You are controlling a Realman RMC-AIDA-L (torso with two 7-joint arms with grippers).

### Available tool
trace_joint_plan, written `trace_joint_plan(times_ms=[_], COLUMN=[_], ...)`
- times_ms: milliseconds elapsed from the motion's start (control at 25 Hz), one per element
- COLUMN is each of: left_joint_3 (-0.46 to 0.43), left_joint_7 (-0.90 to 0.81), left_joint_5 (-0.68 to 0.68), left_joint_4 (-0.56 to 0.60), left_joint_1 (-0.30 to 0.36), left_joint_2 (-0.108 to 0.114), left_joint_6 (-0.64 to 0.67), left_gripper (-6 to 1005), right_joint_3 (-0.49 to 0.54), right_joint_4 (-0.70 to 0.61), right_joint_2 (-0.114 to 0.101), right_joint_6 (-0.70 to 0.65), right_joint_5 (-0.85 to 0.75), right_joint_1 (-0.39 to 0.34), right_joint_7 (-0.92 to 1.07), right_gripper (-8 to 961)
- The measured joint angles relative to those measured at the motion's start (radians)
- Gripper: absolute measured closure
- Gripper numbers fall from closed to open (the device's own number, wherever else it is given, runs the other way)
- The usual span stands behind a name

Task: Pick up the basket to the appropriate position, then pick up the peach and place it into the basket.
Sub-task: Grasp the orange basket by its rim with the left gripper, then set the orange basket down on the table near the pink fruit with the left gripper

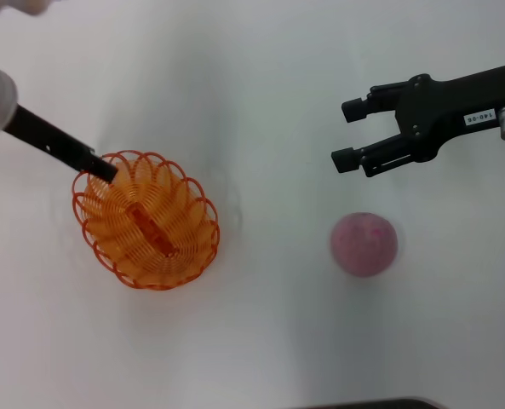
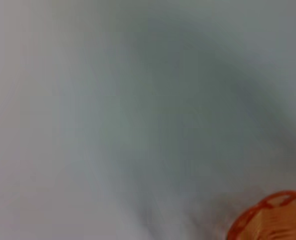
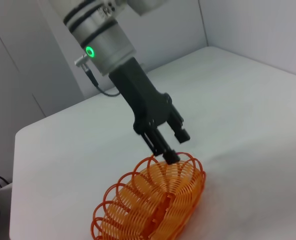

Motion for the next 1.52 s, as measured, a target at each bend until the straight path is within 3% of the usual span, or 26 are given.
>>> trace_joint_plan(times_ms=[280, 680, 760, 920, 1040, 1280, 1400, 1520], left_joint_3=[0.048, 0.032, 0.026, -0.085, -0.262, -0.416, -0.437, -0.448], left_joint_7=[-0.023, -0.025, -0.026, -0.028, -0.068, -0.187, -0.223, -0.235], left_joint_5=[0.047, 0.039, 0.038, 0.002, -0.053, -0.145, -0.196, -0.241], left_joint_4=[-0.044, -0.041, -0.041, -0.041, -0.044, -0.046, -0.042, -0.042], left_joint_1=[-0.012, -0.023, -0.025, -0.045, -0.063, -0.027, 0.024, 0.086], left_joint_2=[-0.016, -0.017, -0.017, -0.009, 0.018, 0.053, 0.047, 0.018], left_joint_6=[-0.032, -0.018, -0.015, 0.029, 0.093, 0.133, 0.128, 0.082], left_gripper=[333, 738, 780, 865, 909, 922, 933, 933], right_joint_3=[-0.003, -0.003, -0.003, -0.003, -0.004, -0.005, -0.004, -0.003], right_joint_4=[0.000, 0.000, 0.000, 0.000, 0.000, 0.000, 0.006, 0.012], right_joint_2=[0.002, 0.002, 0.002, 0.002, 0.002, 0.002, 0.002, 0.002], right_joint_6=[0.003, 0.003, 0.003, 0.002, 0.002, 0.002, 0.003, 0.007], right_joint_5=[-0.001, -0.001, -0.001, -0.001, -0.001, -0.001, -0.001, -0.001], right_joint_1=[-0.001, 0.000, 0.000, 0.002, 0.002, 0.002, 0.002, 0.003], right_joint_7=[-0.001, -0.002, -0.002, -0.002, -0.002, -0.006, -0.014, -0.017], right_gripper=[6, 7, 7, 7, 6, 6, 6, 7])
